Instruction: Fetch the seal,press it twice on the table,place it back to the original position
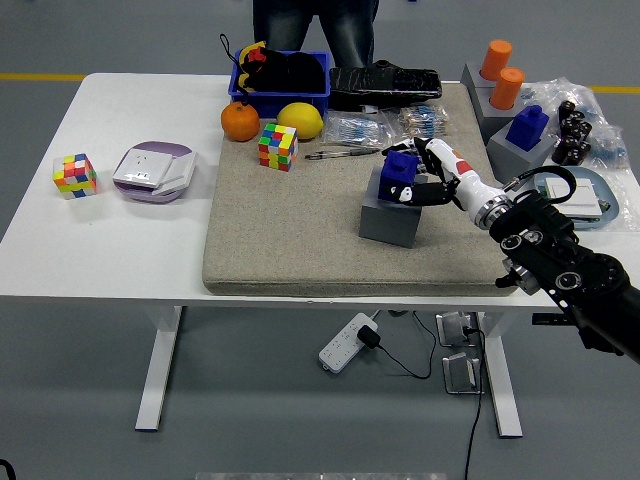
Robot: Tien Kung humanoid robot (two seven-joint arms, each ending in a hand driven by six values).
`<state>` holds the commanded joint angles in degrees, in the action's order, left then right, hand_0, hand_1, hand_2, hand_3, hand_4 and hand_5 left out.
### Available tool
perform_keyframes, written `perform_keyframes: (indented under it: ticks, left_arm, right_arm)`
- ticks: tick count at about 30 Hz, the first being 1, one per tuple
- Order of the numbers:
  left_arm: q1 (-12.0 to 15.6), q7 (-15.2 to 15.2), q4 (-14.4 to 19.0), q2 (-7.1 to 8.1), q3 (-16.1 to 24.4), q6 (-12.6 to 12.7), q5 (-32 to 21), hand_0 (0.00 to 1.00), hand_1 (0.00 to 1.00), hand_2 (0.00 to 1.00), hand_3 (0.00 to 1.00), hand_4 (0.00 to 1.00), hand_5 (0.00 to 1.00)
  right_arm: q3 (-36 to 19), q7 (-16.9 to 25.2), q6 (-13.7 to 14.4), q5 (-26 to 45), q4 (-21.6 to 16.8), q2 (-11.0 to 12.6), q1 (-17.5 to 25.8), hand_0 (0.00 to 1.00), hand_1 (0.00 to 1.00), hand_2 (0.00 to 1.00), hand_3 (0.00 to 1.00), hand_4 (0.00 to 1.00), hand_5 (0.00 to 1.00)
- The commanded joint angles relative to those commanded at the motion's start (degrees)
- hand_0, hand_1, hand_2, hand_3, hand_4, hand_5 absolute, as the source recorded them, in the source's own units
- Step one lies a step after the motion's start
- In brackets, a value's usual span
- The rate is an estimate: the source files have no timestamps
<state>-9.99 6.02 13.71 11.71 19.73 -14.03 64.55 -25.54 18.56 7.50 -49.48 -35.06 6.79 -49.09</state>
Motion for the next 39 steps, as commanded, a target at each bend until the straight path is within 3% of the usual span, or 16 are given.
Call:
perform_keyframes:
  ticks: [7,8,13,14,19,20,25,26,37,38,39]
  left_arm:
    - [-0.09,0.03,0.02,0.15,-0.21,0.03,-0.10,0.821,0.788,0.750,0.812,0.709,0.349]
    - [-0.11,0.05,0.03,0.16,-0.25,0.02,-0.15,0.821,0.788,0.750,0.812,0.706,0.345]
    - [-0.05,0.03,0.05,0.16,-0.30,-0.03,-0.04,0.821,0.788,0.750,0.812,0.706,0.345]
    - [-0.03,0.03,0.05,0.17,-0.33,-0.04,-0.03,0.821,0.788,0.750,0.811,0.704,0.342]
    - [0.20,0.03,0.01,0.14,-0.32,-0.05,-0.10,0.821,0.788,0.750,0.811,0.704,0.342]
    - [0.24,0.03,0.01,0.13,-0.31,-0.05,-0.09,0.821,0.788,0.750,0.812,0.704,0.341]
    - [0.30,-0.01,0.01,0.11,-0.21,-0.09,-0.10,0.821,0.788,0.750,0.812,0.704,0.341]
    - [0.26,0.00,0.00,0.09,-0.18,-0.09,-0.11,0.821,0.788,0.750,0.812,0.704,0.342]
    - [0.15,0.01,-0.01,0.07,-0.05,-0.14,-0.27,0.821,0.788,0.750,0.812,0.701,0.338]
    - [0.16,0.02,-0.02,0.07,-0.06,-0.16,-0.30,0.822,0.788,0.750,0.812,0.700,0.339]
    - [0.17,0.02,-0.02,0.07,-0.04,-0.17,-0.28,0.822,0.788,0.750,0.812,0.700,0.339]
  right_arm:
    - [0.42,-0.84,-0.28,0.38,0.59,-0.08,-0.13,0.525,0.371,0.391,0.405,0.683,0.002]
    - [0.46,-0.98,-0.42,0.53,0.66,-0.12,-0.17,0.554,0.469,0.495,0.529,0.746,0.002]
    - [0.69,-1.19,-1.01,0.59,0.85,-0.34,-0.14,0.554,0.469,0.495,0.529,0.746,0.002]
    - [0.71,-1.15,-1.06,0.55,0.85,-0.36,-0.12,0.713,0.651,0.654,0.701,0.916,0.002]
    - [0.60,-0.84,-0.73,0.43,0.48,-0.26,-0.06,0.713,0.651,0.654,0.701,0.916,0.002]
    - [0.55,-0.72,-0.56,0.38,0.39,-0.23,-0.06,0.691,0.561,0.577,0.690,0.923,0.002]
    - [0.20,-0.39,0.56,-0.19,-0.05,-0.13,-0.17,0.691,0.561,0.577,0.690,0.923,0.002]
    - [0.16,-0.34,0.65,-0.24,-0.07,-0.14,-0.24,0.482,0.274,0.329,0.600,0.788,0.002]
    - [0.05,-0.38,0.45,0.05,0.04,-0.18,-0.49,0.493,0.329,0.379,0.598,0.826,0.002]
    - [0.03,-0.39,0.35,0.08,0.05,-0.18,-0.51,0.542,0.476,0.511,0.609,0.825,0.002]
    - [0.01,-0.40,0.26,0.11,0.07,-0.18,-0.53,0.542,0.476,0.511,0.609,0.825,0.002]
